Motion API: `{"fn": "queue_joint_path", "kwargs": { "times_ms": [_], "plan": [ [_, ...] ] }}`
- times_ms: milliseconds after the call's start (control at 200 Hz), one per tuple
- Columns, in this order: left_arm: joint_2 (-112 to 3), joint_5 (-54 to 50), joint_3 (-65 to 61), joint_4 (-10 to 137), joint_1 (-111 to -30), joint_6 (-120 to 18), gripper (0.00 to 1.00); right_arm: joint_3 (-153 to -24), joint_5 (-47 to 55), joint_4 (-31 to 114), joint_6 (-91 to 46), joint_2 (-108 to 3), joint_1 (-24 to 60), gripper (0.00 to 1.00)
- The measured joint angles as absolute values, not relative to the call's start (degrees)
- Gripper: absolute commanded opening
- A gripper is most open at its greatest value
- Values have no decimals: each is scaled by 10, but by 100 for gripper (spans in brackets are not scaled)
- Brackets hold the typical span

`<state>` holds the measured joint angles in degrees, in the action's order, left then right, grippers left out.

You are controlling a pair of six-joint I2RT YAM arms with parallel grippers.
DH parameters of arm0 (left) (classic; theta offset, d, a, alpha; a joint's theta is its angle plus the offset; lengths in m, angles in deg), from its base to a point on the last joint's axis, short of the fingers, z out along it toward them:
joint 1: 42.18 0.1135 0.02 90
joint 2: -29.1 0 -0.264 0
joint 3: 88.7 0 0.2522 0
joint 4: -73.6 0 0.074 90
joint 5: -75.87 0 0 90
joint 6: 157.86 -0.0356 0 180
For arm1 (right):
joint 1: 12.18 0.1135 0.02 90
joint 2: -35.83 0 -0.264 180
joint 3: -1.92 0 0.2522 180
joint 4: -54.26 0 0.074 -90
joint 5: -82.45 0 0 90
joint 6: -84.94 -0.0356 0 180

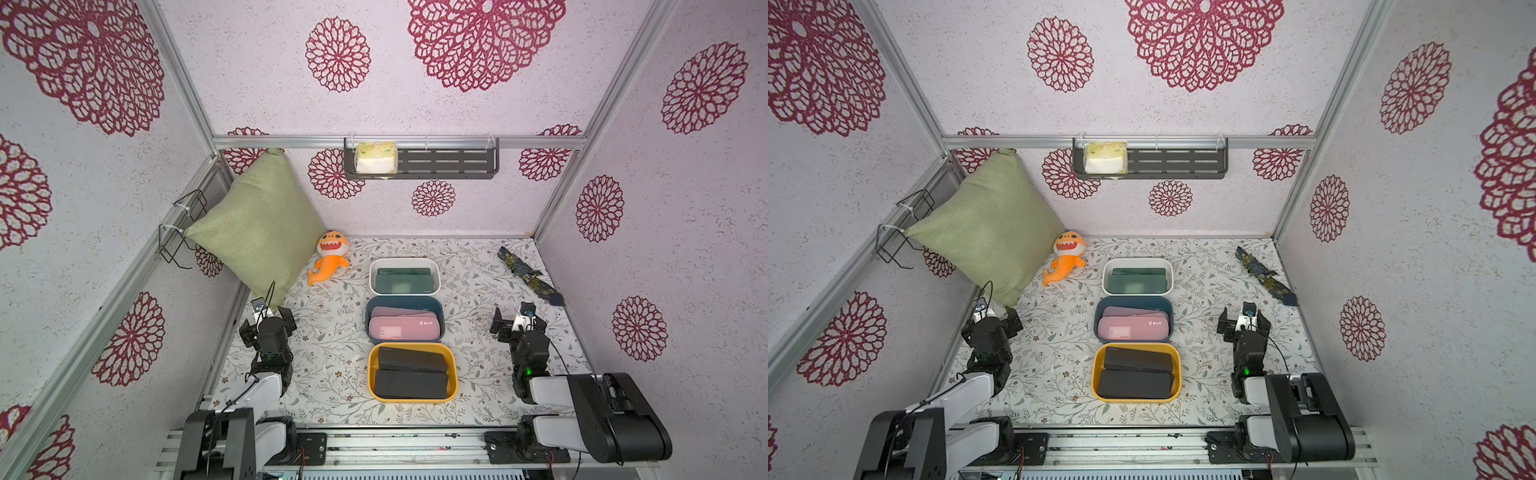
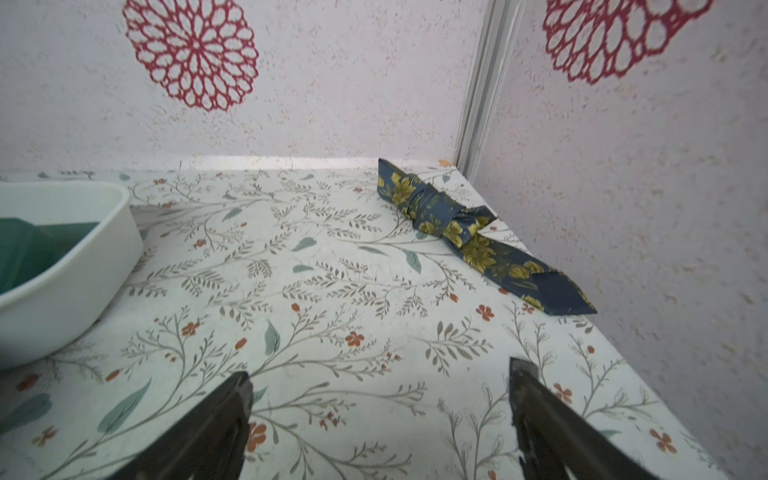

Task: Place the pencil cases by color into the storage box
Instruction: Reset both arms

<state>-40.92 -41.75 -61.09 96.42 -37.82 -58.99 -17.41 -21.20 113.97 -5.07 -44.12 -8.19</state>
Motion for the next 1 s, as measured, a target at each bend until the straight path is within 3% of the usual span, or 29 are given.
{"fn": "queue_joint_path", "kwargs": {
  "times_ms": [90, 270, 550, 1001],
  "plan": [
    [-461, -384, -594, 1008, -368, -590, 97, -174, -202, 1202, -51, -513, -84, 98],
    [-585, -285, -505, 1056, -356, -596, 97, -218, -167, 1178, -48, -526, -85, 99],
    [-594, -210, -508, 1072, -345, -602, 97, -234, -142, 1168, -46, -526, -85, 99],
    [-594, -197, -508, 1074, -345, -607, 97, -234, -142, 1165, -46, -526, -85, 99]
  ]
}}
